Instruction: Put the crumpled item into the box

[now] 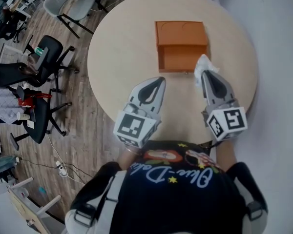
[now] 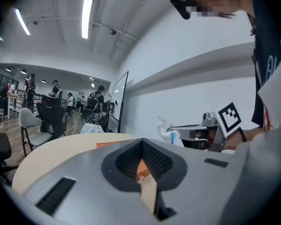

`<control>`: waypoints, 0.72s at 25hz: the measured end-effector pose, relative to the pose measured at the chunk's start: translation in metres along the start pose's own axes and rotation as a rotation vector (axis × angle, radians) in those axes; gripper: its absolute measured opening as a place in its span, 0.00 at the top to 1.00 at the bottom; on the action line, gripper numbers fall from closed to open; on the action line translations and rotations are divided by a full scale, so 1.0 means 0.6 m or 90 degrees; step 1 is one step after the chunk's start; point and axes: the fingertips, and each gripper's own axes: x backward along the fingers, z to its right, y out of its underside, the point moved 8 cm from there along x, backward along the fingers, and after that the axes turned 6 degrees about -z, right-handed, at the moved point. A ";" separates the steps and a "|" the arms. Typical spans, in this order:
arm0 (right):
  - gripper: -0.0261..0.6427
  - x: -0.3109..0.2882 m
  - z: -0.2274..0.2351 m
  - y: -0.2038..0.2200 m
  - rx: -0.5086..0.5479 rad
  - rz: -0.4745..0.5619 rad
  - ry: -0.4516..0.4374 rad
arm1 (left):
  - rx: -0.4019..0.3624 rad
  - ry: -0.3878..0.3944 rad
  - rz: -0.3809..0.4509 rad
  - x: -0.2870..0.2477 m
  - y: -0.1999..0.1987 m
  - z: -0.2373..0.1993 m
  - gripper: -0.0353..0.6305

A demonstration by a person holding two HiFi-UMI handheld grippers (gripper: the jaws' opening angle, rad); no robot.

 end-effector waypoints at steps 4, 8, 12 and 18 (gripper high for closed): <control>0.96 -0.039 0.029 0.008 0.005 -0.017 0.008 | 0.006 -0.008 -0.010 -0.018 0.001 -0.009 0.96; 0.96 -0.074 0.045 0.018 0.003 -0.030 0.011 | 0.006 -0.010 -0.014 -0.031 -0.001 -0.022 0.96; 0.96 -0.115 0.055 0.028 0.012 -0.062 0.013 | 0.033 -0.025 -0.008 -0.038 -0.010 -0.038 0.96; 0.95 -0.171 0.066 0.049 0.032 -0.089 0.027 | 0.042 -0.045 -0.023 -0.037 -0.005 -0.060 0.96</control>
